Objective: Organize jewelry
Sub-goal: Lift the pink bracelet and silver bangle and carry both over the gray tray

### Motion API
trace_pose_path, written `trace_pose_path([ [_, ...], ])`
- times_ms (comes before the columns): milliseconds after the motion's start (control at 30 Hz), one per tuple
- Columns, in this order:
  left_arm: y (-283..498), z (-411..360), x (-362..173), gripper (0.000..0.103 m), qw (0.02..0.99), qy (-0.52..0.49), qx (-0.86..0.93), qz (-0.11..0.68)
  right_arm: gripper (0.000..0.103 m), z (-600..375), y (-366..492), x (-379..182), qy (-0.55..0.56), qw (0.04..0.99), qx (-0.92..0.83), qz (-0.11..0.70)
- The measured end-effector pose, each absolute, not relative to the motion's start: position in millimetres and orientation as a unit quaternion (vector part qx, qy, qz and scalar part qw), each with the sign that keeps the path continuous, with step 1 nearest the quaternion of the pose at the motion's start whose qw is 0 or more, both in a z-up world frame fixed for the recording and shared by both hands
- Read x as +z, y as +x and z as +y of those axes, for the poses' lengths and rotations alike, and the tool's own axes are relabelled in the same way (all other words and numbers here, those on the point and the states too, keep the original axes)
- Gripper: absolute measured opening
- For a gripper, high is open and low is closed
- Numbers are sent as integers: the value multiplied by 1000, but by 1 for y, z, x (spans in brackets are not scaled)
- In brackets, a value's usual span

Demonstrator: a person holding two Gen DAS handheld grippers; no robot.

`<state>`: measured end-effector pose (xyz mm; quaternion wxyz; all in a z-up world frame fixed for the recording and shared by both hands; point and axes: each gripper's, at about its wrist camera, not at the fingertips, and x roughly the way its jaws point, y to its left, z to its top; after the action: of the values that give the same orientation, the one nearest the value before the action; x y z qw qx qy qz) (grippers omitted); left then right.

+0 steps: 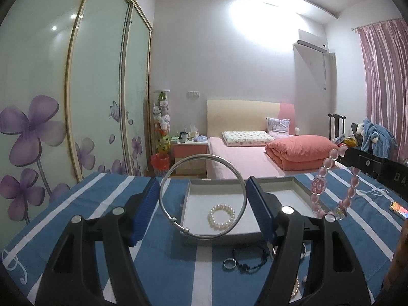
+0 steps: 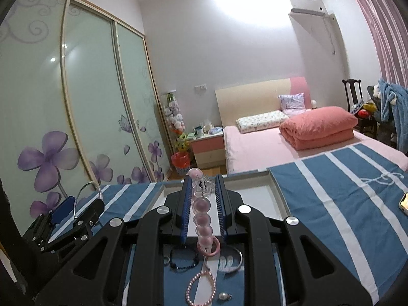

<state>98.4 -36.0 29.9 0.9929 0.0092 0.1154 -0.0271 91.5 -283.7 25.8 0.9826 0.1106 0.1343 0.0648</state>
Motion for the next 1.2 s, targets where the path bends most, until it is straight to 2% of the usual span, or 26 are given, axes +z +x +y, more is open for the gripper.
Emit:
trace_pose_path([
  [667, 145, -43, 28, 68, 992, 11, -14, 126, 19, -288, 123, 27, 105, 986, 41, 125],
  [1200, 217, -52, 2, 68, 985, 10, -17, 173, 19, -291, 189, 4, 107, 976, 39, 184],
])
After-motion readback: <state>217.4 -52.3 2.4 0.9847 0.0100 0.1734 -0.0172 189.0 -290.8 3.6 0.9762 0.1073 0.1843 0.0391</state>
